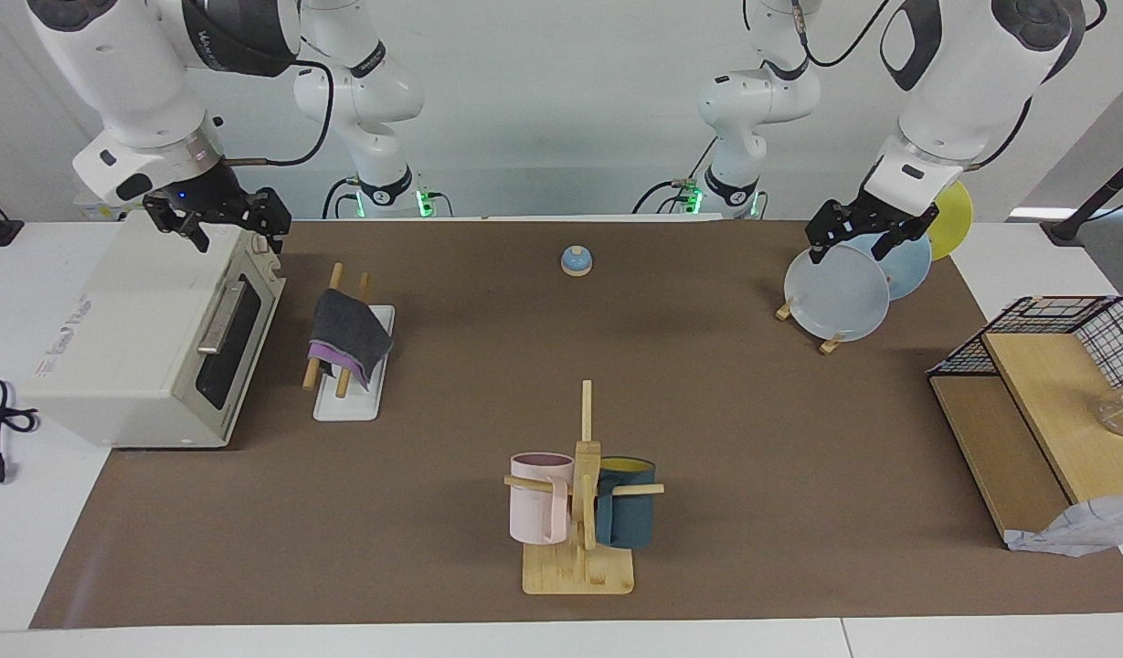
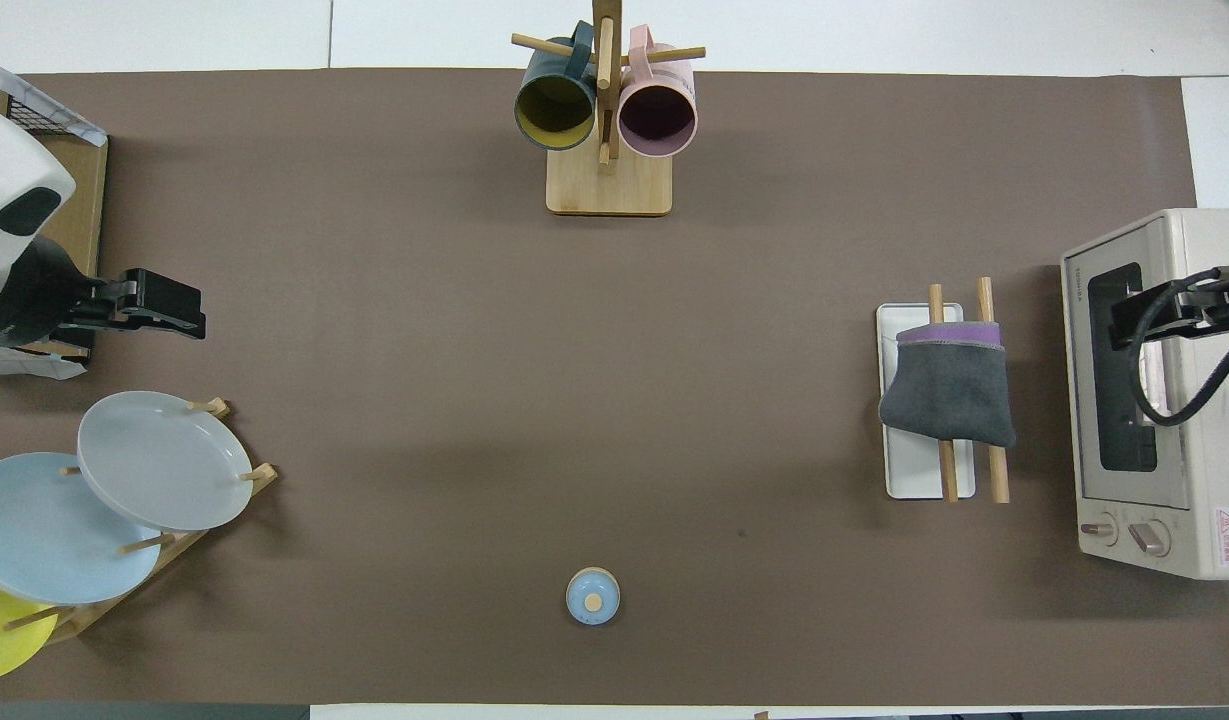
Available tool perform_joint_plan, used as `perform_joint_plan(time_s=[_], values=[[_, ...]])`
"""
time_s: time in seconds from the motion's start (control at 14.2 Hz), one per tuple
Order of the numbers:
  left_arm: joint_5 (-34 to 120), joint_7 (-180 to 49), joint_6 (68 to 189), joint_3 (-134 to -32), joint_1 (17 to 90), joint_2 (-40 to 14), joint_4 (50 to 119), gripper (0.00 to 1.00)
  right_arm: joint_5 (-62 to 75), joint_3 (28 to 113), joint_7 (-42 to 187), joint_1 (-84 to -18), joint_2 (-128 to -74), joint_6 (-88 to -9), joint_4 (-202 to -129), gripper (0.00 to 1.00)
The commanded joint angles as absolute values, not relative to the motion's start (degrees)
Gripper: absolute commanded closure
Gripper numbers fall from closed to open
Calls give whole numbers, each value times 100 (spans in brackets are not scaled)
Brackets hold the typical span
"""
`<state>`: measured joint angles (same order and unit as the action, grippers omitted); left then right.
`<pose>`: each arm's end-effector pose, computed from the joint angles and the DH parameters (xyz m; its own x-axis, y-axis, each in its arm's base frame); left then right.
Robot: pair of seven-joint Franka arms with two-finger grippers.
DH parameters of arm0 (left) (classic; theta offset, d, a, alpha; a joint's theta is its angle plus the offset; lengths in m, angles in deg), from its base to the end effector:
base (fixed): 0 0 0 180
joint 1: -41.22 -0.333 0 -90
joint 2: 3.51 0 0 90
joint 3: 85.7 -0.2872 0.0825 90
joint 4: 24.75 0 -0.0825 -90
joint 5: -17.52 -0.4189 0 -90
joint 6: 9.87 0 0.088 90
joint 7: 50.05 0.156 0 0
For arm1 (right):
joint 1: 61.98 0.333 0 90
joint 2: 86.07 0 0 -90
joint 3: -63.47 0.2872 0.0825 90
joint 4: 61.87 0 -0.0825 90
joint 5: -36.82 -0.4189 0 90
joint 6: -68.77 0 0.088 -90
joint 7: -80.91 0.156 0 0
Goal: Fold towel and hang on rack
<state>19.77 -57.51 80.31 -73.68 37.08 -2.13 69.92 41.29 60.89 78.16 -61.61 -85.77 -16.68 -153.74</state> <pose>0.5716 -0.0862 0.5197 0.9982 -0.0067 -0.0588 -0.0051 -0.9996 0.0268 0.5720 -0.0348 0.5276 0.9939 0.0034 -0.1100 0.0114 -0.9973 0.0725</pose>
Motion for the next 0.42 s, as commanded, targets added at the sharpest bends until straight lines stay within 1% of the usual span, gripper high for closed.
perform_joint_plan(time_s=[0.0, 0.35], values=[[2050, -5708, 7986, -7393, 3682, -70, 7123, 0, 4148, 6083, 7696, -6181, -8589, -1605, -15363, 0], [2050, -5708, 7995, -7401, 3682, -70, 7123, 0, 4139, 6083, 7696, -6163, -8536, -1649, -15486, 0]])
